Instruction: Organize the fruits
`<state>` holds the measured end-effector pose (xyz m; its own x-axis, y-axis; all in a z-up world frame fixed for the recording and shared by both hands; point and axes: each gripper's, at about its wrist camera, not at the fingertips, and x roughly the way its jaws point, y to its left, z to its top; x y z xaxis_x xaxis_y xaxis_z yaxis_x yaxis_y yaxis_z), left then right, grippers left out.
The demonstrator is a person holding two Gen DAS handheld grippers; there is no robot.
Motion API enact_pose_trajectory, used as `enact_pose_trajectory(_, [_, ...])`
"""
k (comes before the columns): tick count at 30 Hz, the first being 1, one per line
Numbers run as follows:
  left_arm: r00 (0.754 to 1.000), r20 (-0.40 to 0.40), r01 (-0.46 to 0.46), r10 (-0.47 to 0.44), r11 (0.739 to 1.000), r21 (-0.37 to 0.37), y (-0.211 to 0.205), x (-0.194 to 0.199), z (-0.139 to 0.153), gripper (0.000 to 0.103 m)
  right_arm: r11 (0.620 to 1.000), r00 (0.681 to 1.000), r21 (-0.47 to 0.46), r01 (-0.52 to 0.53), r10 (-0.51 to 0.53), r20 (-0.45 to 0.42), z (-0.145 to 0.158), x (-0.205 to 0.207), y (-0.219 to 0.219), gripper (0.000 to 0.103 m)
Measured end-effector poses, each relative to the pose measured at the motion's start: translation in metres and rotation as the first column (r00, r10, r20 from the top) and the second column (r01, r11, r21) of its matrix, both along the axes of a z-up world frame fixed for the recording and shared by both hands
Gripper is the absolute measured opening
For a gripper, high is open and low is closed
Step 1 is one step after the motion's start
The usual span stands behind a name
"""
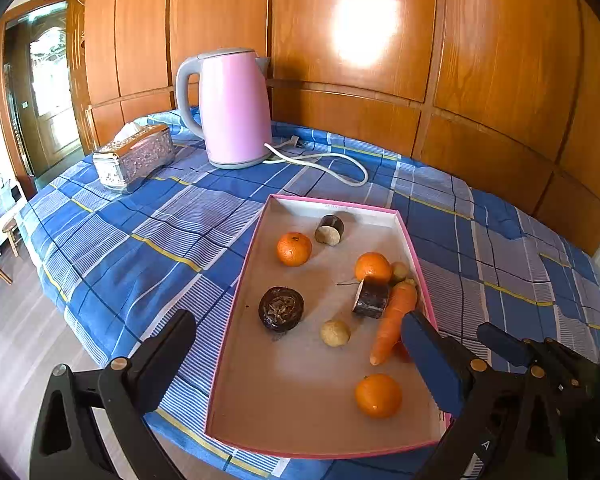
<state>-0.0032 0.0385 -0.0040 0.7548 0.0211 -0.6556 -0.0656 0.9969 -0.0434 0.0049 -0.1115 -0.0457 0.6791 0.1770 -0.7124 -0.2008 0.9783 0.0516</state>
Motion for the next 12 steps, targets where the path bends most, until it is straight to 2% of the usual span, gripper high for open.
enact_pose_trajectory(12, [1.0,-0.021,-0.006,0.006,1.0,0.01,-0.0021,0.0027,-0.0044,0.103,1.0,1.0,0.008,0.003,-0.003,-0.004,-0.0018,0.0002,-0.0024,0.041])
